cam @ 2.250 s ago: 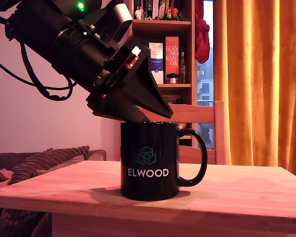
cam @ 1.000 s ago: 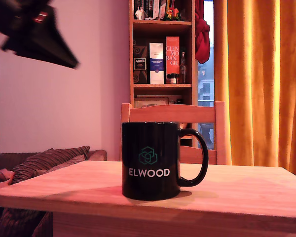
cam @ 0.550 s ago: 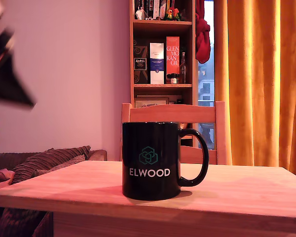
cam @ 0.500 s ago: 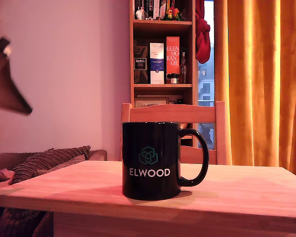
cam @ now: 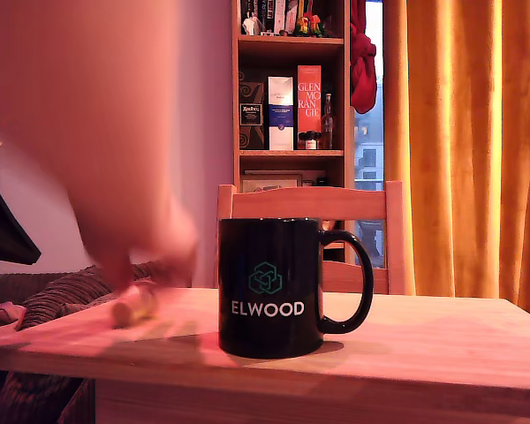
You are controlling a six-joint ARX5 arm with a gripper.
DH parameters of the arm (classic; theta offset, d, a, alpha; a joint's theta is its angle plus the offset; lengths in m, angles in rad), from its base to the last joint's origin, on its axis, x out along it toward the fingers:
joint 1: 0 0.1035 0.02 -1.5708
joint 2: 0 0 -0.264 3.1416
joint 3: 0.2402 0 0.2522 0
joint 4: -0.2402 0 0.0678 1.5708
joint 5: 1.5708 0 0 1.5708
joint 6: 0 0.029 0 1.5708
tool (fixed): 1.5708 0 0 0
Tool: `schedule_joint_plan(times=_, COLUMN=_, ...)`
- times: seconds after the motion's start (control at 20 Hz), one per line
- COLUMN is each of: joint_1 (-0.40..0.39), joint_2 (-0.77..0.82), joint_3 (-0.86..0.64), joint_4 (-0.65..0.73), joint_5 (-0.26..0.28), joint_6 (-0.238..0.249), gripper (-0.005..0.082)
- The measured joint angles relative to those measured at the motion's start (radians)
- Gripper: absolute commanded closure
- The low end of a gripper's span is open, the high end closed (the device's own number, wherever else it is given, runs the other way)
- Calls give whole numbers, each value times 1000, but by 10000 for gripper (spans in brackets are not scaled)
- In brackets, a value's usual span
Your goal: Pick up the coffee capsules on the table and drop them inside the coffee cup
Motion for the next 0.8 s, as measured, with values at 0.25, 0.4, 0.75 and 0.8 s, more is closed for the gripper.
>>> schedule_joint_plan(times=0.25, joint_1=-17, joint_2=0, joint_3=0, joint_4=0, joint_5=-5, joint_6=0, gripper=790)
schedule_joint_plan(times=0.4, joint_1=-23, joint_2=0, joint_3=0, joint_4=14, joint_5=-5, joint_6=0, gripper=790)
schedule_joint_plan(times=0.75, joint_1=-77, joint_2=0, joint_3=0, joint_4=79, joint_5=3, joint_6=-26, gripper=790)
schedule_joint_plan(times=0.8, joint_1=-90, joint_2=0, joint_3=0, joint_4=100, joint_5=2, joint_6=-26, gripper=790)
